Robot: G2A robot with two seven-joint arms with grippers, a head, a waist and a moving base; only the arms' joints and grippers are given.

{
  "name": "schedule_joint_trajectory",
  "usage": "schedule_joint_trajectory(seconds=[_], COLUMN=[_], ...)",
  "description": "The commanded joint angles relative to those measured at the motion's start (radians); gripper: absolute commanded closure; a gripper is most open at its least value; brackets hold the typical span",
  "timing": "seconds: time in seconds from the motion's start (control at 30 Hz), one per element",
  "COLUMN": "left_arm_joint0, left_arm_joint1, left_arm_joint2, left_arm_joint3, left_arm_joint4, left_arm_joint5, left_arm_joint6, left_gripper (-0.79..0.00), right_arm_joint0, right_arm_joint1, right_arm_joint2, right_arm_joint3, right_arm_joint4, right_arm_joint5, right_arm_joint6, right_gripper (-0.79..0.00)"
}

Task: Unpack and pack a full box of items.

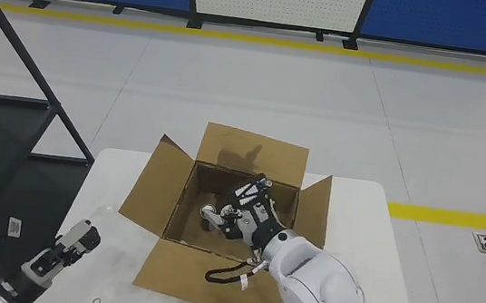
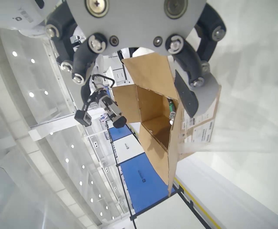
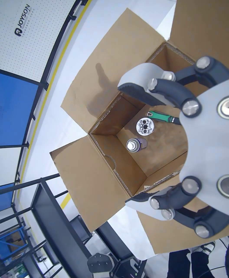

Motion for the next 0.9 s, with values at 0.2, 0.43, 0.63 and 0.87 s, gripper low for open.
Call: schedule_joint_trajectory(seconds=[0.2, 0.43, 0.63, 0.87], left_arm_joint0=[-0.13, -0.186, -0.188, -0.16], left_arm_joint1=[0.008, 0.014, 0.019, 0.025], left_arm_joint2=[0.123, 0.17, 0.185, 0.177], left_arm_joint3=[0.087, 0.13, 0.134, 0.118], left_arm_joint4=[0.221, 0.259, 0.276, 0.264], left_arm_joint5=[0.088, 0.107, 0.096, 0.075], left_arm_joint6=[0.065, 0.046, 0.036, 0.024], left_gripper=[-0.785, -0.326, 0.0, 0.0], right_arm_joint0=[-0.182, -0.26, -0.277, -0.27], right_arm_joint1=[0.023, 0.033, 0.038, 0.041], right_arm_joint2=[0.087, 0.128, 0.138, 0.14], right_arm_joint3=[-0.159, -0.207, -0.213, -0.206], right_arm_joint4=[-0.022, -0.024, -0.018, -0.003], right_arm_joint5=[-0.012, 0.003, 0.001, 0.003], right_arm_joint6=[-0.077, -0.107, -0.118, -0.121], right_gripper=[-0.785, -0.785, -0.785, -0.785])
